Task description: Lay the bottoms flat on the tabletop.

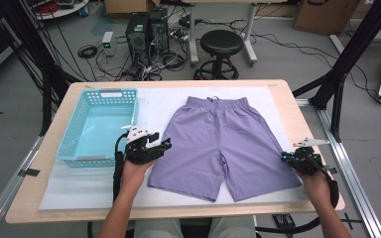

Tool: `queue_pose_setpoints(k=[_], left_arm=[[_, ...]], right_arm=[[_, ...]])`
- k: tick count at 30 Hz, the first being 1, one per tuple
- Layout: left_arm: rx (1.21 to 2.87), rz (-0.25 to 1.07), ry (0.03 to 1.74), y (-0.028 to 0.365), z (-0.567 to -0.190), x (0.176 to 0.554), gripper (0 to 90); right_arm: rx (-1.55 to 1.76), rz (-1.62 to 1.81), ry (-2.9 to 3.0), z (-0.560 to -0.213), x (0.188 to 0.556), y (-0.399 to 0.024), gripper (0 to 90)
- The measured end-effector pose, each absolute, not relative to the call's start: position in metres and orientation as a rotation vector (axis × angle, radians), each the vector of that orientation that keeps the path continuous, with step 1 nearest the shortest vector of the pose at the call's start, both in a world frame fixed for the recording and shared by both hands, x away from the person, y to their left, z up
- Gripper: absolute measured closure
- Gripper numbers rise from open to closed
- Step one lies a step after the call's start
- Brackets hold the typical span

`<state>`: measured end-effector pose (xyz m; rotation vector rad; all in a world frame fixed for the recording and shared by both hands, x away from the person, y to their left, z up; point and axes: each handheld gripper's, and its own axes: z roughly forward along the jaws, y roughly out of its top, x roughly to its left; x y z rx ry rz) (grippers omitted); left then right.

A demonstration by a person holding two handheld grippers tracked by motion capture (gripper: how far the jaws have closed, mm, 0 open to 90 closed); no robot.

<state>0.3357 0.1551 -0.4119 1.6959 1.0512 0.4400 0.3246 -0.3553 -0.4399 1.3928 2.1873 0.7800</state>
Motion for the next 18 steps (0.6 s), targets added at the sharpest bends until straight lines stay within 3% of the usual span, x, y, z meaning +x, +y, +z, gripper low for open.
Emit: queue_pose_setpoints(k=[6, 7, 8, 9, 10, 13, 18], left_arm=[[1.703, 0.424, 1.038, 0.153, -0.409, 0.342, 45.9], [1.697, 0.428, 1.037, 0.152, -0.410, 0.343, 45.9], [1.697, 0.428, 1.037, 0.152, -0.410, 0.343, 45.7], [1.689, 0.428, 1.033, 0.152, -0.411, 0.346, 45.4], [1.688, 0.426, 1.036, 0.152, -0.412, 0.347, 44.9], [1.683, 0.429, 1.044, 0.153, -0.413, 0.350, 44.4], [1.682, 0.423, 1.056, 0.155, -0.416, 0.355, 44.6]], right_arm=[[1.394, 0.909, 2.178, -0.433, 0.315, -0.376, 88.3], [1.379, 0.946, 2.174, -0.431, 0.317, -0.374, 77.4], [1.379, 0.946, 2.174, -0.431, 0.317, -0.374, 77.4], [1.385, 1.004, 2.161, -0.428, 0.328, -0.366, 67.7], [1.391, 1.006, 2.156, -0.428, 0.333, -0.363, 65.7], [1.377, 0.938, 2.179, -0.428, 0.352, -0.348, 63.4], [1.364, 0.832, 2.233, -0.435, 0.370, -0.339, 70.4]])
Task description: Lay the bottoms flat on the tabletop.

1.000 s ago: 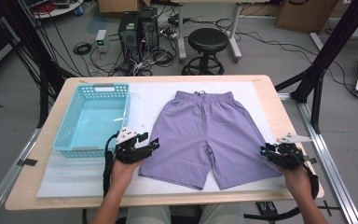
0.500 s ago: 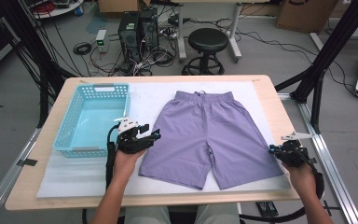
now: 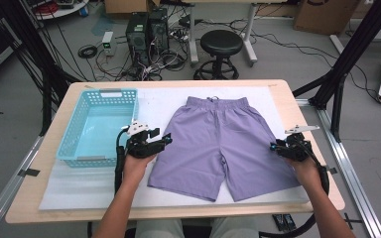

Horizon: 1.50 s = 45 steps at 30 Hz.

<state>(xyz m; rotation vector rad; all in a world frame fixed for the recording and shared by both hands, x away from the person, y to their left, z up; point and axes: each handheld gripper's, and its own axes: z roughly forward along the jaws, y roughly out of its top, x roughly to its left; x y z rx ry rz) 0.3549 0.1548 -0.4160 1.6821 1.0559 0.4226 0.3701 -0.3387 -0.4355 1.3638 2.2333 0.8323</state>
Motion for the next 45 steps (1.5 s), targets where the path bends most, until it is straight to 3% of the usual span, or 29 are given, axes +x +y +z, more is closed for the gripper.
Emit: queue_pose_setpoints(k=[2, 13, 14, 15, 17, 20, 23, 27, 36, 39, 41, 43, 45], left_arm=[[1.689, 0.419, 1.056, 0.154, -0.418, 0.358, 44.6], [1.702, 0.407, 1.030, 0.142, -0.415, 0.370, 45.1], [1.699, 0.409, 1.028, 0.141, -0.415, 0.371, 45.1], [1.691, 0.414, 1.023, 0.140, -0.415, 0.373, 45.0], [1.683, 0.414, 1.024, 0.140, -0.415, 0.374, 45.0], [1.674, 0.410, 1.040, 0.140, -0.419, 0.379, 45.0], [1.672, 0.406, 1.054, 0.141, -0.420, 0.381, 45.0], [1.681, 0.409, 1.065, 0.140, -0.415, 0.386, 45.1], [1.697, 0.416, 1.047, 0.128, -0.407, 0.395, 45.0], [1.703, 0.407, 1.052, 0.125, -0.409, 0.399, 45.1], [1.718, 0.405, 1.066, 0.124, -0.410, 0.403, 45.0], [1.737, 0.399, 1.092, 0.123, -0.415, 0.407, 44.8], [1.798, 0.391, 1.142, 0.123, -0.421, 0.409, 44.5]], right_arm=[[1.337, 0.772, 2.247, -0.439, 0.373, -0.338, 90.0], [1.354, 0.818, 2.238, -0.431, 0.365, -0.352, 90.0], [1.344, 0.880, 2.235, -0.429, 0.366, -0.352, 85.2], [1.340, 0.914, 2.211, -0.428, 0.374, -0.346, 65.1], [1.329, 0.933, 2.205, -0.429, 0.384, -0.342, 57.8], [1.332, 0.944, 2.206, -0.430, 0.404, -0.332, 54.6], [1.309, 0.932, 2.244, -0.431, 0.420, -0.323, 59.5], [1.293, 0.780, 2.296, -0.438, 0.438, -0.309, 88.9], [1.331, 0.851, 2.232, -0.420, 0.429, -0.337, 90.0], [1.335, 0.733, 2.246, -0.422, 0.429, -0.339, 90.0], [1.361, 0.710, 2.298, -0.428, 0.431, -0.339, 87.5], [1.376, 0.776, 2.265, -0.425, 0.430, -0.339, 63.9], [1.375, 0.868, 2.214, -0.418, 0.427, -0.341, 58.2]])
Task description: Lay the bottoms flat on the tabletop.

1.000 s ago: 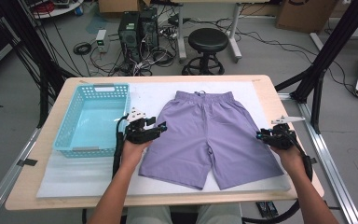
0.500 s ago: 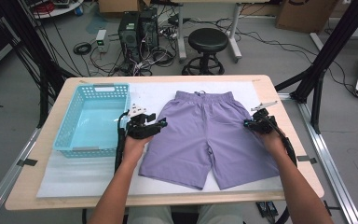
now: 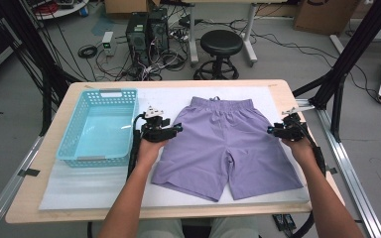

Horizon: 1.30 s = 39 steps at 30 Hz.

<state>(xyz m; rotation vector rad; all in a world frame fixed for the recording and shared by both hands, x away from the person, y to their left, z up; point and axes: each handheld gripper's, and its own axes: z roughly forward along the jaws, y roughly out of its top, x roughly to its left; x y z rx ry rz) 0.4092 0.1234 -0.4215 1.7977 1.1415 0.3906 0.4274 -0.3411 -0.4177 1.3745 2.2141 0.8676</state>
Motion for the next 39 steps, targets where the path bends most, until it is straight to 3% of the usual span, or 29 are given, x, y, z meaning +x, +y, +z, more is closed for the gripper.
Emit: queue_pose_setpoints(k=[3, 9, 17, 21, 23, 25, 26, 28, 32, 33, 34, 35, 36, 39], left_arm=[[1.825, 0.383, 1.175, 0.124, -0.428, 0.407, 45.2], [1.883, 0.395, 1.199, 0.129, -0.436, 0.392, 46.8], [1.947, 0.373, 1.220, 0.144, -0.447, 0.356, 55.6], [1.951, 0.367, 1.200, 0.150, -0.448, 0.341, 60.3], [1.956, 0.372, 1.186, 0.153, -0.449, 0.331, 64.3], [1.985, 0.428, 1.132, 0.154, -0.451, 0.318, 73.9], [1.985, 0.428, 1.132, 0.154, -0.451, 0.318, 85.2], [1.995, 0.414, 1.114, 0.155, -0.451, 0.314, 88.6], [1.976, 0.413, 1.134, 0.161, -0.450, 0.306, 87.6], [1.954, 0.398, 1.151, 0.163, -0.450, 0.306, 79.3], [1.954, 0.398, 1.151, 0.163, -0.450, 0.306, 68.7], [1.933, 0.389, 1.171, 0.165, -0.449, 0.306, 60.2], [1.933, 0.385, 1.174, 0.166, -0.449, 0.306, 56.2], [1.934, 0.357, 1.169, 0.167, -0.451, 0.306, 57.4]], right_arm=[[1.378, 0.915, 2.168, -0.408, 0.418, -0.346, 53.7], [1.401, 0.935, 2.130, -0.406, 0.394, -0.359, 53.7], [1.431, 0.909, 2.192, -0.424, 0.344, -0.370, 64.8], [1.436, 0.880, 2.221, -0.431, 0.325, -0.368, 65.8], [1.423, 0.835, 2.233, -0.435, 0.312, -0.365, 67.9], [1.418, 0.782, 2.218, -0.439, 0.301, -0.363, 82.9], [1.406, 0.764, 2.215, -0.439, 0.298, -0.362, 89.9], [1.388, 0.698, 2.197, -0.437, 0.295, -0.359, 90.0], [1.500, 0.718, 2.155, -0.433, 0.288, -0.369, 87.5], [1.507, 0.726, 2.147, -0.432, 0.287, -0.372, 81.7], [1.507, 0.726, 2.147, -0.432, 0.287, -0.372, 81.7], [1.487, 0.798, 2.151, -0.429, 0.285, -0.374, 72.1], [1.483, 0.817, 2.151, -0.428, 0.285, -0.373, 68.0], [1.477, 0.789, 2.153, -0.430, 0.290, -0.367, 66.9]])
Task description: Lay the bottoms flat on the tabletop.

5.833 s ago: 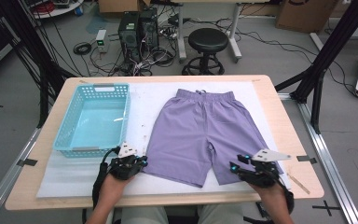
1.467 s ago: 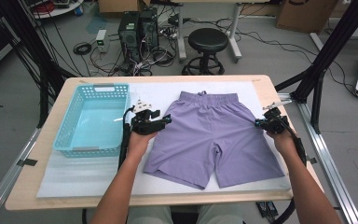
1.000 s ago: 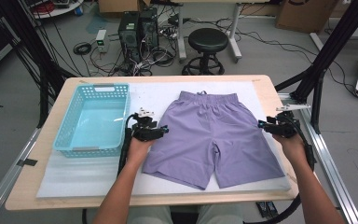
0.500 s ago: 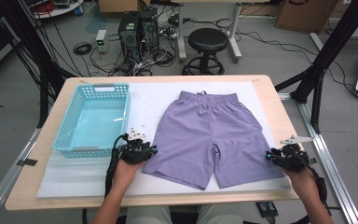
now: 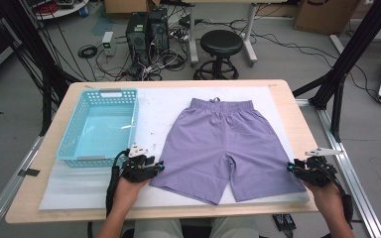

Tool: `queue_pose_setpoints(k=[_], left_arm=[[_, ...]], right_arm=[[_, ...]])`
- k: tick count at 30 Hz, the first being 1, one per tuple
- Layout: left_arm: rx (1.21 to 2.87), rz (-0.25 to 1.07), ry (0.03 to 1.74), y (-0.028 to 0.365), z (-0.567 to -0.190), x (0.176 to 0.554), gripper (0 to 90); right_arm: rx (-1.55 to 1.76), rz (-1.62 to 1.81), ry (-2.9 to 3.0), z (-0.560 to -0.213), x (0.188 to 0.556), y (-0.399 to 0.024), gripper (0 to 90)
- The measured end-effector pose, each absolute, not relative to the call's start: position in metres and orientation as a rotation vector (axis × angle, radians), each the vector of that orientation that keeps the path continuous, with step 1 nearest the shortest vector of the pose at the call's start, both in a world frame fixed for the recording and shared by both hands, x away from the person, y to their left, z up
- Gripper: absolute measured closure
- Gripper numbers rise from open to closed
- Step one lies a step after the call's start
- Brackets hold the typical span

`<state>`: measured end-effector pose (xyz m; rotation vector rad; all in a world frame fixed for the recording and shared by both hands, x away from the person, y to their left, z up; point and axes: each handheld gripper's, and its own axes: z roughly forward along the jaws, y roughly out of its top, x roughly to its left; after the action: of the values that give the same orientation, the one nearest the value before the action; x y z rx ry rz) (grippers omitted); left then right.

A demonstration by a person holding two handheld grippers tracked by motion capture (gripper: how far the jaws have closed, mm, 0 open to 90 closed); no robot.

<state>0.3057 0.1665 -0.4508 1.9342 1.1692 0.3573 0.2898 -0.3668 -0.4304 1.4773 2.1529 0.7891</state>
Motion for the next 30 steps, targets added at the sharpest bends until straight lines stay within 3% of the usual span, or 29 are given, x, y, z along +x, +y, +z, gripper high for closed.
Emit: queue_pose_setpoints(k=[2, 3, 4, 17, 20, 21, 23, 26, 30], left_arm=[[1.968, 0.362, 1.126, 0.163, -0.452, 0.302, 78.5], [1.968, 0.362, 1.126, 0.163, -0.452, 0.302, 85.0], [1.986, 0.363, 1.108, 0.162, -0.451, 0.299, 88.5], [2.021, 0.244, 1.093, 0.184, -0.445, 0.261, 88.8], [1.995, 0.238, 1.084, 0.184, -0.442, 0.262, 87.5], [1.959, 0.234, 1.070, 0.180, -0.438, 0.268, 72.2], [1.921, 0.250, 1.057, 0.171, -0.432, 0.279, 60.4], [1.891, 0.285, 1.012, 0.155, -0.422, 0.299, 56.8], [1.834, 0.322, 0.995, 0.137, -0.414, 0.331, 52.9]], right_arm=[[1.517, 0.753, 2.159, -0.436, 0.293, -0.365, 74.6], [1.524, 0.762, 2.158, -0.438, 0.292, -0.364, 74.6], [1.512, 0.786, 2.170, -0.439, 0.290, -0.364, 89.8], [1.433, 0.804, 2.286, -0.427, 0.250, -0.364, 90.0], [1.428, 0.818, 2.301, -0.425, 0.247, -0.366, 89.7], [1.417, 0.846, 2.269, -0.420, 0.250, -0.366, 79.1], [1.408, 0.892, 2.237, -0.416, 0.258, -0.365, 72.0], [1.360, 0.954, 2.208, -0.412, 0.281, -0.359, 61.7], [1.309, 1.025, 2.183, -0.408, 0.318, -0.347, 54.5]])
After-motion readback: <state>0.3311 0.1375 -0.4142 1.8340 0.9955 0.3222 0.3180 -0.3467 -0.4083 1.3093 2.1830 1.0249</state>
